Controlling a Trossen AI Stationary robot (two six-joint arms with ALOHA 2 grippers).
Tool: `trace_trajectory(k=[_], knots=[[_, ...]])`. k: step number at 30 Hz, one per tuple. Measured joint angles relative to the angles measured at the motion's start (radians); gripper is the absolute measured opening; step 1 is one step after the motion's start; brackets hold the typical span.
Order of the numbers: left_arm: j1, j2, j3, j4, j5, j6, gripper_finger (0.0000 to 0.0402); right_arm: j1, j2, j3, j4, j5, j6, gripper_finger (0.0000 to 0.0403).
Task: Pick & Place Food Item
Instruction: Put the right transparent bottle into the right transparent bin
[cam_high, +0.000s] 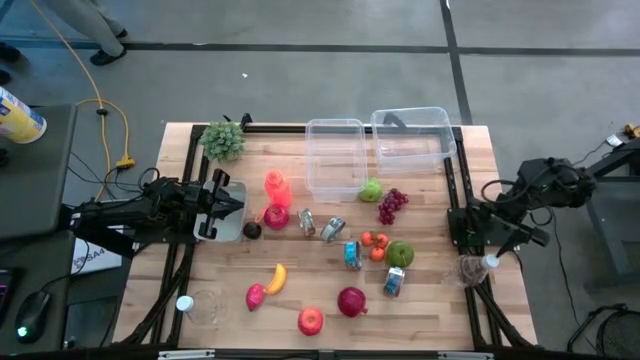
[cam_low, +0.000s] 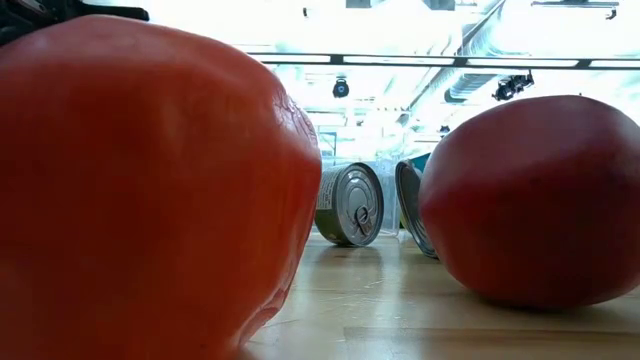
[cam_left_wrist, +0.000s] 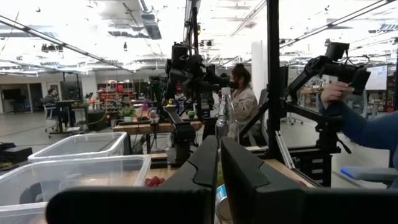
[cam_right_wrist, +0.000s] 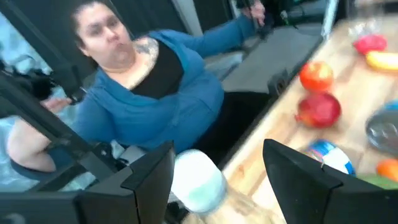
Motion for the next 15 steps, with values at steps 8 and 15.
trace_trajectory(k=[8,15], knots=[[0.000,0.000,0.000,0.000,0.000,0.000,0.0014,0.000,0.001,-0.030,0.076,-0.097,-0.008,0.0235],[0.000,0.000,0.000,0.000,-0.004,0.000,0.0014,0.000,0.001,-0.035,0.100,-0.127,-0.044,0.0235]])
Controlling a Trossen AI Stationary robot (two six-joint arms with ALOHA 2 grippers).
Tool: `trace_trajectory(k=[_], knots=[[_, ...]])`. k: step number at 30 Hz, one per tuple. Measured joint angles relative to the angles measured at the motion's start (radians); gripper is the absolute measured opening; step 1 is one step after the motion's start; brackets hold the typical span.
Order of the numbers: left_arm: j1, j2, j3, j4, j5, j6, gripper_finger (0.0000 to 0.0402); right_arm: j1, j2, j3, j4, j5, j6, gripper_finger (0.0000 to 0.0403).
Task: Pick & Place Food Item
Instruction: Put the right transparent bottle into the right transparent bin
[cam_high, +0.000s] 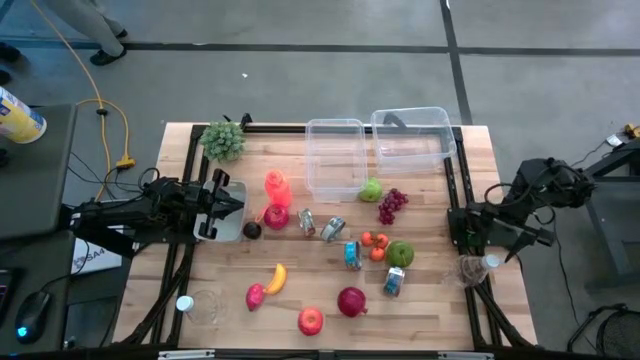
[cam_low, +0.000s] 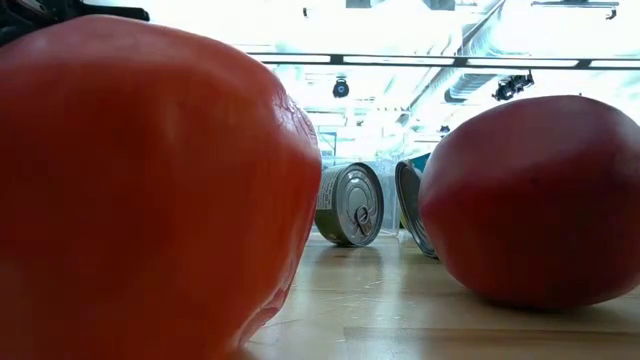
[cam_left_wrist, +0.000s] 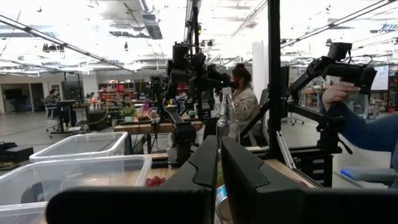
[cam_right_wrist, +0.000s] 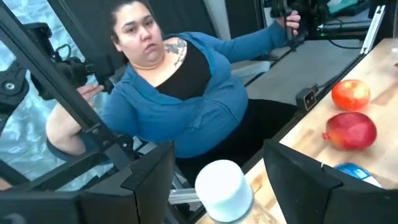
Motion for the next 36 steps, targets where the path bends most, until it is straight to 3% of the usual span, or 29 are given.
trace_trajectory(k=[7,14,36], knots=[[0.000,0.000,0.000,0.000,0.000,-0.008,0.0014,0.000,0.000,-0.056,-0.019,-0.001,-0.010,0.0235],[0.000,0.000,0.000,0.000,-0.001,-0.031,0.0014,0.000,0.000,-0.102,0.024,-0.075,-0.038,0.0235],[0.000,0.000,0.000,0.000,-0.002,-0.015,0.0014,0.000,-0.002,-0.104,0.146,-0.107,-0.115,0.0235]])
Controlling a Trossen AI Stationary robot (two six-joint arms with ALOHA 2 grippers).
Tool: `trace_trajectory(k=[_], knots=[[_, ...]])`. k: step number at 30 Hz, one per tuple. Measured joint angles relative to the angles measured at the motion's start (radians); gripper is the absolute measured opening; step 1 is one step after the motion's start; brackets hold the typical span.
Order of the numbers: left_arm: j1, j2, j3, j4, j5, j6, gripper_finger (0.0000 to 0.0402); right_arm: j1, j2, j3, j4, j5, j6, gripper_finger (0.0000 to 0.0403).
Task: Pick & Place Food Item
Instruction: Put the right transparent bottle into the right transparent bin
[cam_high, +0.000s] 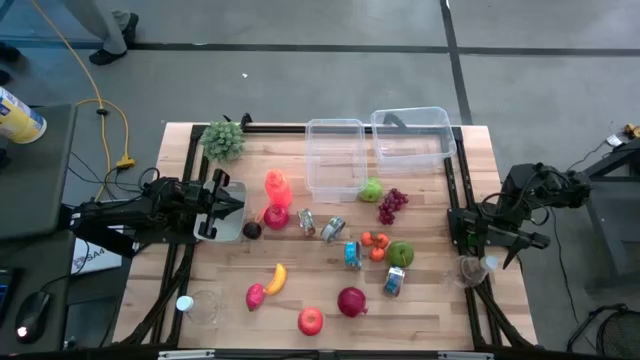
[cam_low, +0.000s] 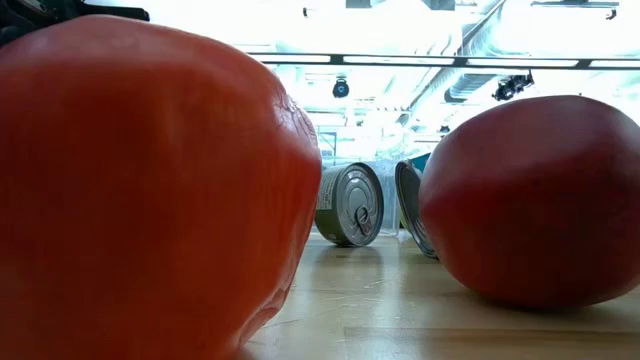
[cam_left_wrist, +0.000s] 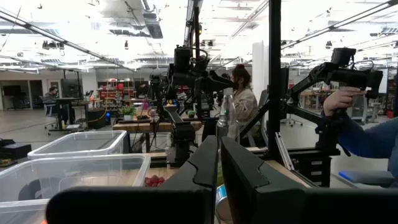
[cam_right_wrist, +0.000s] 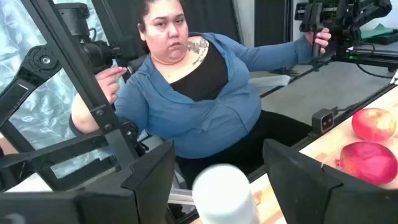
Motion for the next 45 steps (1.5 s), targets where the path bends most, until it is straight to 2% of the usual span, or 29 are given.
trace_trajectory(k=[6,15,25,31,36,45], knots=[[0.000,0.000,0.000,0.000,0.000,0.000,0.0014,0.000,0.000,0.000,-0.110,0.035,-0.049,0.0235],[0.000,0.000,0.000,0.000,0.000,0.000,0.0014,0.000,0.000,0.000,-0.108,0.010,-0.064,0.0235],[0.000,0.000,0.000,-0.001,0.000,-0.001,0.0014,0.000,0.005,-0.075,-0.102,0.045,0.047,0.0235],[0.000,0.000,0.000,-0.001,0.000,-0.004,0.0014,0.000,0.013,-0.076,-0.089,0.049,0.051,0.0232],[0.000,0.000,0.000,-0.001,0.000,-0.004,0.0014,0.000,0.013,-0.076,-0.086,0.069,0.053,0.0209],[0.000,0.000,0.000,-0.001,0.000,-0.003,0.0014,0.000,0.014,-0.076,-0.086,0.106,0.072,0.0140]])
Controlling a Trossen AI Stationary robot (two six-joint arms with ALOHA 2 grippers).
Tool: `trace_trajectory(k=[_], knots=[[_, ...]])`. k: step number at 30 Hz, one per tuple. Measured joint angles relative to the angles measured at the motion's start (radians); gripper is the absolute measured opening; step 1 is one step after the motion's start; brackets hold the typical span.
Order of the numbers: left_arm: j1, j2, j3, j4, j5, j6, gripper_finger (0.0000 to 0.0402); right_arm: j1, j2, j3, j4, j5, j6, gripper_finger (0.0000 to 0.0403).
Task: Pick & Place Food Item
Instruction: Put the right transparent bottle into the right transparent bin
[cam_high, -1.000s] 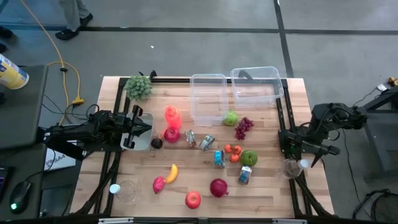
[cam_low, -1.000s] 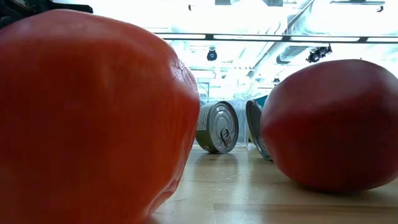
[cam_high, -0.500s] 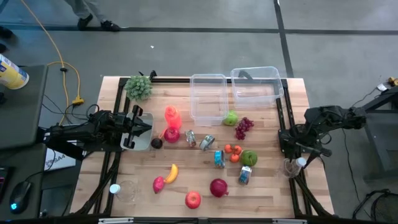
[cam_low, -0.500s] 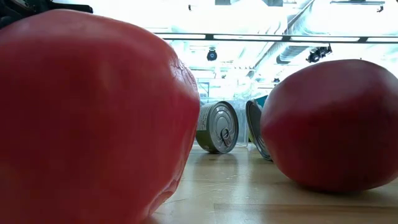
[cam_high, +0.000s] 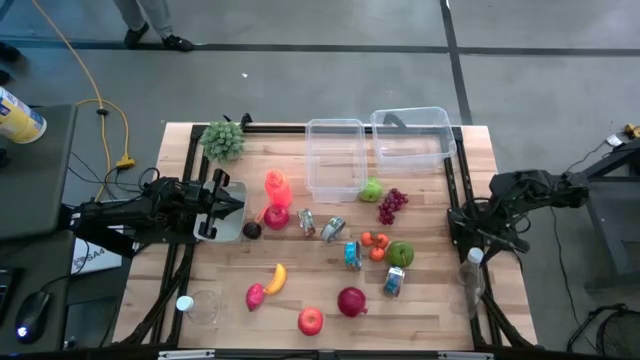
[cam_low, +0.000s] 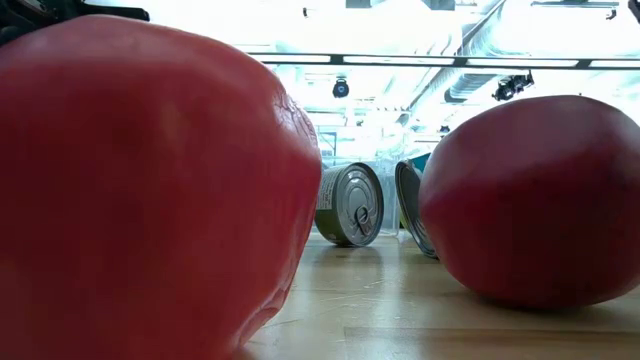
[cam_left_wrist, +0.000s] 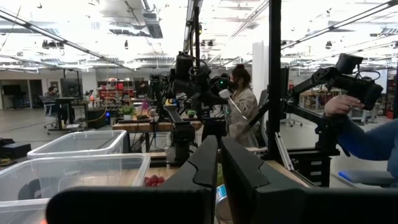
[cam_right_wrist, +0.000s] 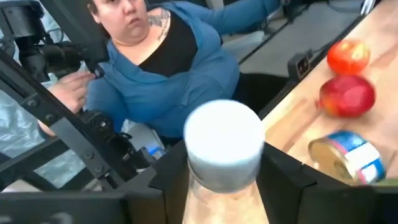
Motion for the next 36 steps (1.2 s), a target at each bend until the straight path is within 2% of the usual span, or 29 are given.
trace_trajectory(k=[4,9,13,19,22,28,33,36], knots=[[0.000,0.000,0.000,0.000,0.000,0.000,0.0014,0.000,0.000,0.000,0.004,0.029,0.005,0.0121],[0.000,0.000,0.000,0.000,0.000,0.000,0.0014,0.000,0.000,0.000,0.022,0.085,0.013,0.0123],[0.000,0.000,0.000,0.000,0.000,0.001,0.0014,0.000,0.000,0.000,0.125,0.124,0.017,0.0122],[0.000,0.000,0.000,0.000,0.000,0.003,0.0014,0.000,0.011,0.001,0.339,0.130,0.011,0.0121],[0.000,0.000,0.000,0.000,0.000,0.003,0.0014,0.000,0.039,0.023,0.390,0.144,0.005,0.0121],[0.000,0.000,0.000,0.000,0.001,0.002,0.0014,0.000,0.163,0.112,0.400,0.372,-0.063,0.0120],[0.000,0.000,0.000,0.000,0.010,-0.005,0.0014,0.000,0.341,0.206,0.382,0.528,-0.104,0.0121],[0.000,0.000,0.000,0.000,0.011,-0.041,0.0014,0.000,0.452,0.282,0.382,0.681,-0.116,0.0119]])
